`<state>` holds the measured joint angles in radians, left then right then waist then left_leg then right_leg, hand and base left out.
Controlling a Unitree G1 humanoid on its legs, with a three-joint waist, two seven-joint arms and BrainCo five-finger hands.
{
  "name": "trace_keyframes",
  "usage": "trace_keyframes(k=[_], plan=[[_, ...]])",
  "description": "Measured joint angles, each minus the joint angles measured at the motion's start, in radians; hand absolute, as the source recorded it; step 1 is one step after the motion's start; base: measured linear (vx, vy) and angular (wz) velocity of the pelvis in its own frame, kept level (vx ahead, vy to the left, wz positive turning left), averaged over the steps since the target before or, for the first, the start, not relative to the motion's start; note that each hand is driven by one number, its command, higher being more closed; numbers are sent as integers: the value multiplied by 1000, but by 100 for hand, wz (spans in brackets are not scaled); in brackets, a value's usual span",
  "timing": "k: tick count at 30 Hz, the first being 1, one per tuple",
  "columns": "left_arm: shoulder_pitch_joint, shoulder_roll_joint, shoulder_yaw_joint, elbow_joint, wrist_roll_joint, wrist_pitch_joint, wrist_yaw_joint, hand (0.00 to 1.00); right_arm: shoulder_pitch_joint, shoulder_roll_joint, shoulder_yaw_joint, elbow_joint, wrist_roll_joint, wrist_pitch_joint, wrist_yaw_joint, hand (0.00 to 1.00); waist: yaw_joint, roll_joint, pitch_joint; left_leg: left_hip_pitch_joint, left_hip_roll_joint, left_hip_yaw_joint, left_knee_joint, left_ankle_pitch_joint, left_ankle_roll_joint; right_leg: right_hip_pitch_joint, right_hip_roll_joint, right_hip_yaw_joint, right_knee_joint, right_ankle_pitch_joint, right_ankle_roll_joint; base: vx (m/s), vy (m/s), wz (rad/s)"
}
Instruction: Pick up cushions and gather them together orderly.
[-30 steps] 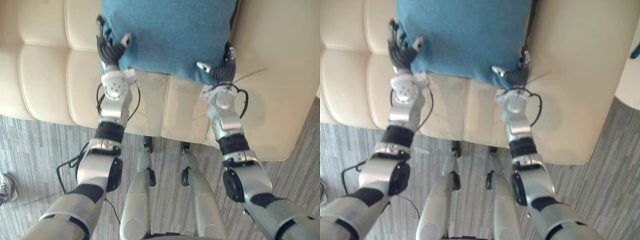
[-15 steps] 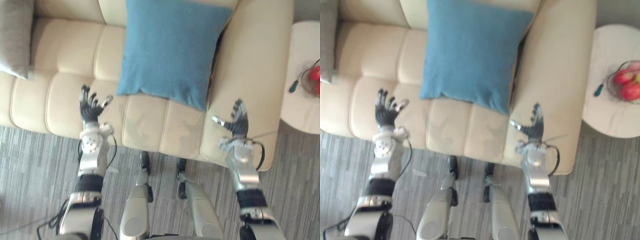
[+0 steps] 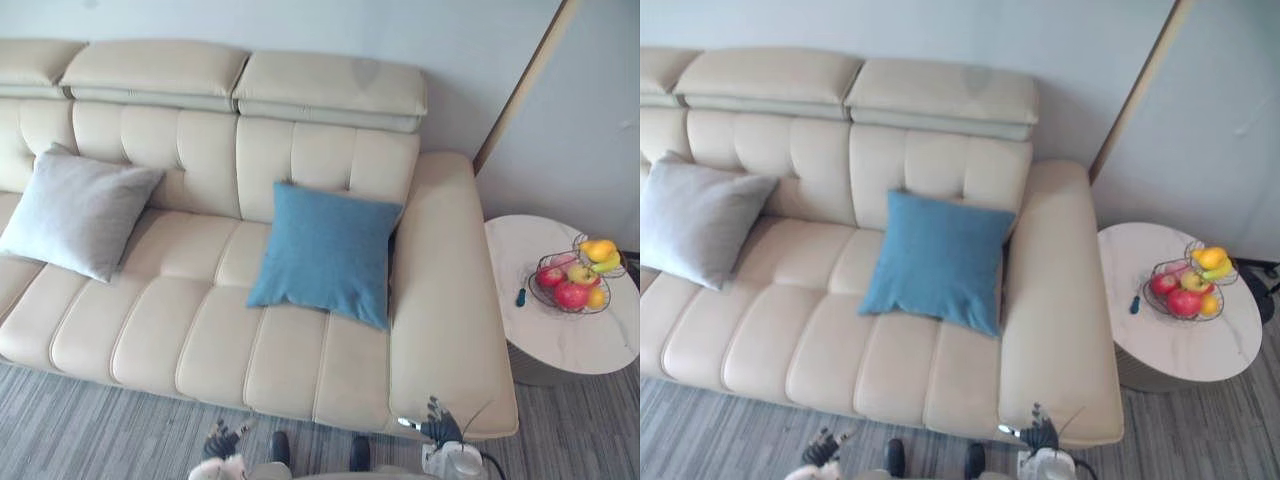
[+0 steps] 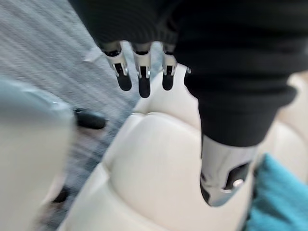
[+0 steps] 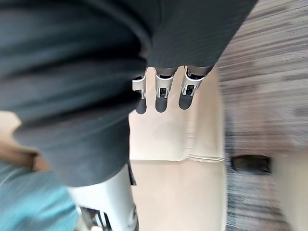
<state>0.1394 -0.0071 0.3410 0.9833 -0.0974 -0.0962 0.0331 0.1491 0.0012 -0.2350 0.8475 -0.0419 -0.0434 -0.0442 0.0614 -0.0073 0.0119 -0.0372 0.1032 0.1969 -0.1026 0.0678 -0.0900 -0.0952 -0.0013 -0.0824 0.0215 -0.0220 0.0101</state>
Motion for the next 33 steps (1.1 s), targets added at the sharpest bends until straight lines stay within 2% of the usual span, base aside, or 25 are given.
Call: trace_keyframes(k=[7, 8, 18, 25, 27, 30, 32, 33], plan=[[-9, -13, 24, 26, 57, 16, -5, 0, -4, 2, -70, 72, -10, 26, -10, 0, -1, 11, -18, 39, -13, 1, -7, -12, 6, 48, -12, 2, -12, -3, 9, 16, 10, 0], [-30, 3, -7, 48, 77, 16, -16, 0, -72, 3, -107, 157, -17, 37, -15, 0, -9, -2, 10, 110, -98, 12, -8, -72, 58, 132, -87, 14, -44, -16, 56, 0, 0, 0], [-30, -1, -6, 48, 75, 16, -14, 0, -73, 3, -74, 157, -18, 40, -18, 0, -8, -3, 14, 125, -96, 18, -7, -72, 58, 146, -85, 18, -43, -16, 56, -2, -1, 0], [-40, -4, -8, 47, 73, 22, 12, 0, -88, 0, 11, 151, -38, 54, -49, 0, -5, -6, 38, 171, -87, 79, -1, -76, 53, 145, -75, 75, -4, -16, 55, -67, -16, -24], [-49, -1, -16, 48, 73, 22, 13, 0, -96, 1, 35, 151, -39, 56, -55, 0, -1, -18, 51, 175, -85, 111, 0, -78, 54, 114, -71, 107, 20, -16, 55, -125, 2, -49], [-72, 22, -38, 48, 66, 22, 22, 0, -128, 7, 66, 150, -50, 65, -56, 0, 0, -32, 74, 100, -70, 165, 114, -132, 61, 40, -69, 166, 63, -8, 60, -108, -5, -59], [-92, 42, -47, 45, 53, 22, 31, 0, -149, 15, 72, 143, -69, 72, -58, 0, -6, -49, 92, 10, -42, 202, 244, -171, 78, -14, -75, 169, 79, -7, 76, -143, -27, -36], [-95, 42, -47, 41, 53, 23, 31, 0, -151, 18, 71, 138, -70, 72, -60, 0, -5, -47, 94, -11, -29, 211, 261, -174, 84, -19, -78, 153, 85, -7, 82, -78, -21, -28]])
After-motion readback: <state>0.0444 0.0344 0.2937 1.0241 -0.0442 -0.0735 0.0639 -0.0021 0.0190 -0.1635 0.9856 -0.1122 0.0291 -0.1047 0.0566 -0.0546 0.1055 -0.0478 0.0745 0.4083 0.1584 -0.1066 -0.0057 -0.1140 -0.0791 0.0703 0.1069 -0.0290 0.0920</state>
